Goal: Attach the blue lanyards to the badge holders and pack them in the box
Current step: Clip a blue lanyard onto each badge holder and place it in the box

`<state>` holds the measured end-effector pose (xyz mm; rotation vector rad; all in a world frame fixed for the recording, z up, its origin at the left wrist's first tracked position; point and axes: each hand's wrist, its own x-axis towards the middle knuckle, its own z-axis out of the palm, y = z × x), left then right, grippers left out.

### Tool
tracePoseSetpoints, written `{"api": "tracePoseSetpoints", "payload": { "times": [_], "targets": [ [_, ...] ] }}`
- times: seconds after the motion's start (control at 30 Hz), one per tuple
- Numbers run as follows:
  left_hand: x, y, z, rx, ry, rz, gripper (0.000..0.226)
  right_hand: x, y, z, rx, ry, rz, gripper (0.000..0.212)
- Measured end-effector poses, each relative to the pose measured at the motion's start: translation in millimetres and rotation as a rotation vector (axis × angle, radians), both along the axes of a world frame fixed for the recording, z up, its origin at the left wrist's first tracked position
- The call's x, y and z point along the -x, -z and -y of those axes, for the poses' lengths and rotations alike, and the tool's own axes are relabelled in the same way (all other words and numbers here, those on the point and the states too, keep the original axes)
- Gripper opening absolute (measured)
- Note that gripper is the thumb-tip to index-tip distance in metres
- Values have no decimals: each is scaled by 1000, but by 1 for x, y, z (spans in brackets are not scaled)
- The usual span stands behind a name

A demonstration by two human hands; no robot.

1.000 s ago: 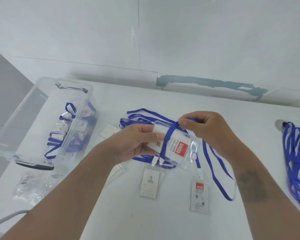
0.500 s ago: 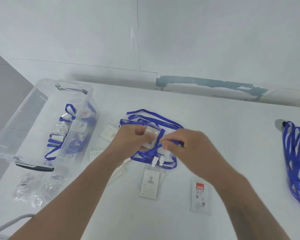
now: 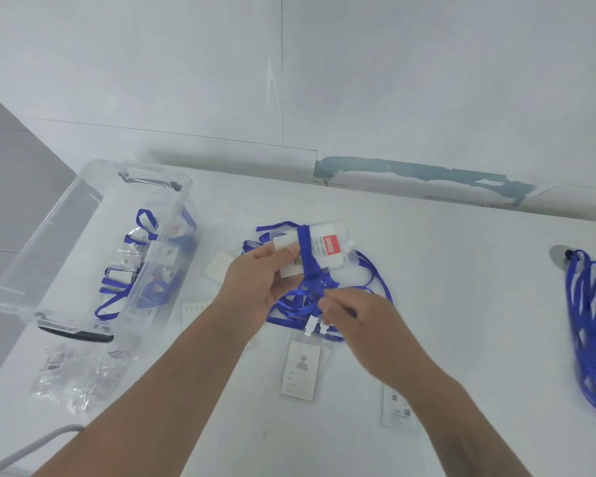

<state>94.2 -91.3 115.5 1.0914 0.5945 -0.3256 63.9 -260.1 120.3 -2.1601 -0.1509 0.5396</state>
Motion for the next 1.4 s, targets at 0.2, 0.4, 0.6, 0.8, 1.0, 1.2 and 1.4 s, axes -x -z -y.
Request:
{"api": "tracePoseSetpoints", "payload": {
  "times": [0.2, 0.4, 0.6, 0.8, 1.0, 1.2, 1.4],
  "targets": [
    [8, 0, -6, -467, 374, -15, 12, -14, -27, 14, 214, -119, 210, 8],
    [7, -15, -20, -204, 830, 25, 15, -37, -52, 27, -138, -75, -48, 8],
    [13, -11, -22, 193, 691, 0, 19, -37, -39, 23, -546, 97, -285, 10],
    [22, -5, -9, 236, 450, -28, 21, -28, -15, 20, -781, 324, -494, 36],
    [26, 1, 4, 168, 221, -111, 16, -25, -2, 22, -879, 294, -494, 46],
    [23, -11, -2, -173, 338, 6, 19, -38, -7, 29, -438, 186, -351, 19],
    [19, -21, 9, -645, 471, 262, 18, -47, -20, 31, -115, -17, -200, 7]
  ]
}}
